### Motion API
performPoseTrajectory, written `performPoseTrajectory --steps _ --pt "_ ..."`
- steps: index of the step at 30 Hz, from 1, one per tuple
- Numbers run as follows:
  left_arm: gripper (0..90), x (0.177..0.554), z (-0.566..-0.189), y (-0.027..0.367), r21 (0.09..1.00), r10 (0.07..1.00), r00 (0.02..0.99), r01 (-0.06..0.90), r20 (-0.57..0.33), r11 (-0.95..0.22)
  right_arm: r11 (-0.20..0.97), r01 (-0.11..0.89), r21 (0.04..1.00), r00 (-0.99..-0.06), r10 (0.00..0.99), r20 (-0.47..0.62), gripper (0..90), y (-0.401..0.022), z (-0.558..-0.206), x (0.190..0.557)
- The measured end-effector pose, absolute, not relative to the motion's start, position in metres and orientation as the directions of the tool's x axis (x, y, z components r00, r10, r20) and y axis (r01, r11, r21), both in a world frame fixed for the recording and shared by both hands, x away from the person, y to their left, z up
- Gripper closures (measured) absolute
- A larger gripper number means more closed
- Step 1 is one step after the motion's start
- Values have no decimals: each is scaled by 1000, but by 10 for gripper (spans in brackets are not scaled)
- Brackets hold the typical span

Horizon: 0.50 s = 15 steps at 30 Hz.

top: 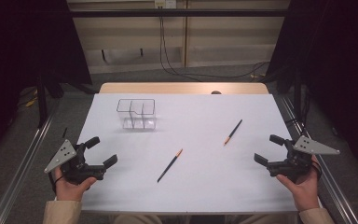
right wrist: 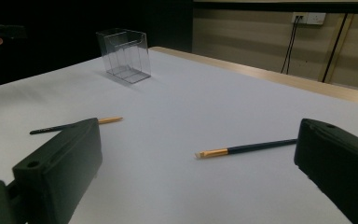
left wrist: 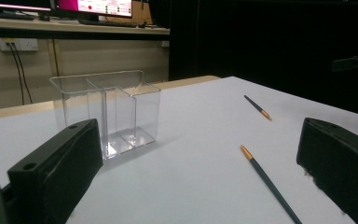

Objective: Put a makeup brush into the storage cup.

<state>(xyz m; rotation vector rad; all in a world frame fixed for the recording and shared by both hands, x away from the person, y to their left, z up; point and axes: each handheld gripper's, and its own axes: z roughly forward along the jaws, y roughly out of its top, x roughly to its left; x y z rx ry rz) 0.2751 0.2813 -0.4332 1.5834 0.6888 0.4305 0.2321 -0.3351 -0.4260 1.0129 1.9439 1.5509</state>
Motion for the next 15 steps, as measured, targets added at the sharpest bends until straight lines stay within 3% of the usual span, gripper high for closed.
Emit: performPoseTrajectory --steps 15 --pt "1 281 -429 265 983 631 766 182 -123 -29 105 260 960 -634 769 87 3 -334 -426 231"
